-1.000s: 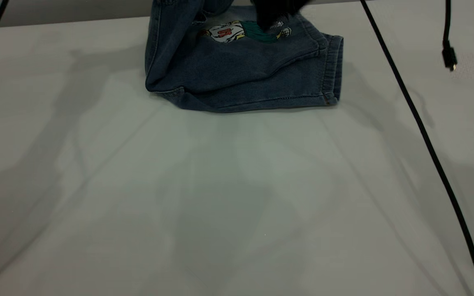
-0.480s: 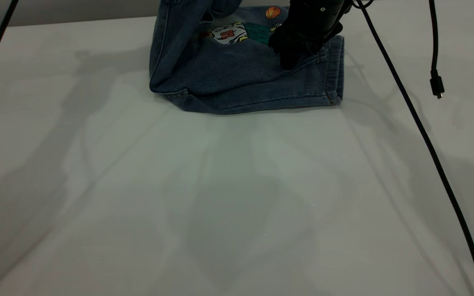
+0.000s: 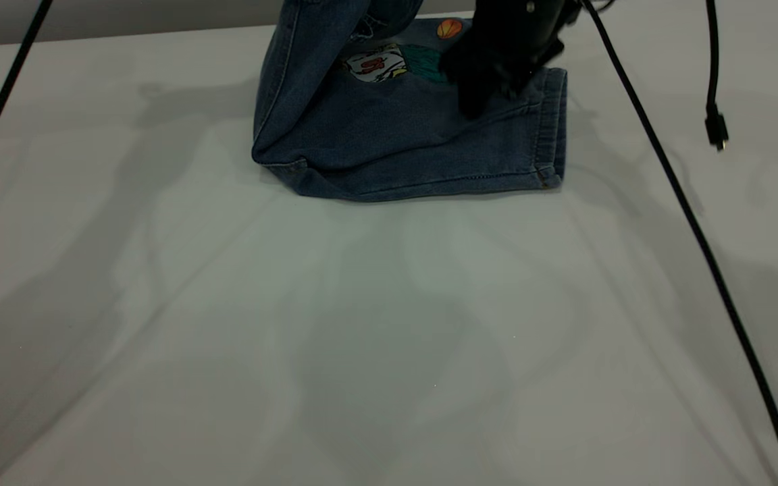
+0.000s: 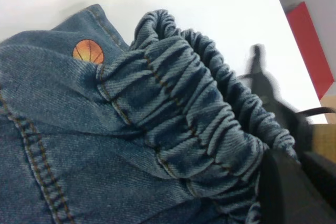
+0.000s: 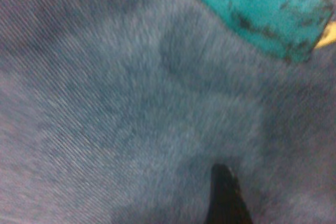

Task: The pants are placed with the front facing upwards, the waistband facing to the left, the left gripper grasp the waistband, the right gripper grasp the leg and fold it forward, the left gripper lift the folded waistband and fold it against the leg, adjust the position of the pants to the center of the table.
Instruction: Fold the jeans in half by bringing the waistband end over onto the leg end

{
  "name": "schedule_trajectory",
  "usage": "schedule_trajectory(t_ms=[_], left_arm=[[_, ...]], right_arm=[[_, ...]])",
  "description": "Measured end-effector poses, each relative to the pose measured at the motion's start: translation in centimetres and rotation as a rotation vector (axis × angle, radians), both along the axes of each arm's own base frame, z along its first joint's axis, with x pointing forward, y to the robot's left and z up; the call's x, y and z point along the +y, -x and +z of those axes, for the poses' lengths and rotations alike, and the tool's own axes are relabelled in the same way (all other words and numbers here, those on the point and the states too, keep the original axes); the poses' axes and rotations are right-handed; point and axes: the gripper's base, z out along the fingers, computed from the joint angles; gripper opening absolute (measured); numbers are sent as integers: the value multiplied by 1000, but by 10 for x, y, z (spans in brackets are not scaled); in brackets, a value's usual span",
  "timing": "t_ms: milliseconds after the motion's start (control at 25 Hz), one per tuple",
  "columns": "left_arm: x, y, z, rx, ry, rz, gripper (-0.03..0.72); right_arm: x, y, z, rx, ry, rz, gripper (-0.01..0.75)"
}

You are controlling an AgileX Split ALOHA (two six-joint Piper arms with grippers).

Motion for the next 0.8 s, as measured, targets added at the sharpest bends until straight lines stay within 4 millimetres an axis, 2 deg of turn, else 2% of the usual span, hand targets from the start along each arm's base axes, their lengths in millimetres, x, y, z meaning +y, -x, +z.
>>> schedule_trajectory(t_ms=[160,240,360,520,800], left_arm=[[-1,0,1,4,21,0,66],[-1,0,2,3,21,0,66],[-1,0,2,3,21,0,66],[-7,2,1,1,16,-14,66],[-36,13,1,-18,5,-84,66]], right_arm=[[0,-8,44,-102,-24,2,386],[-5,-11,55,-116,-6,-13,386],[-25,-22,68,-132,29,-75,386],[-69,-37,82,-133,35,-214,386],[-173,-49,105,-83,42,-466,386]])
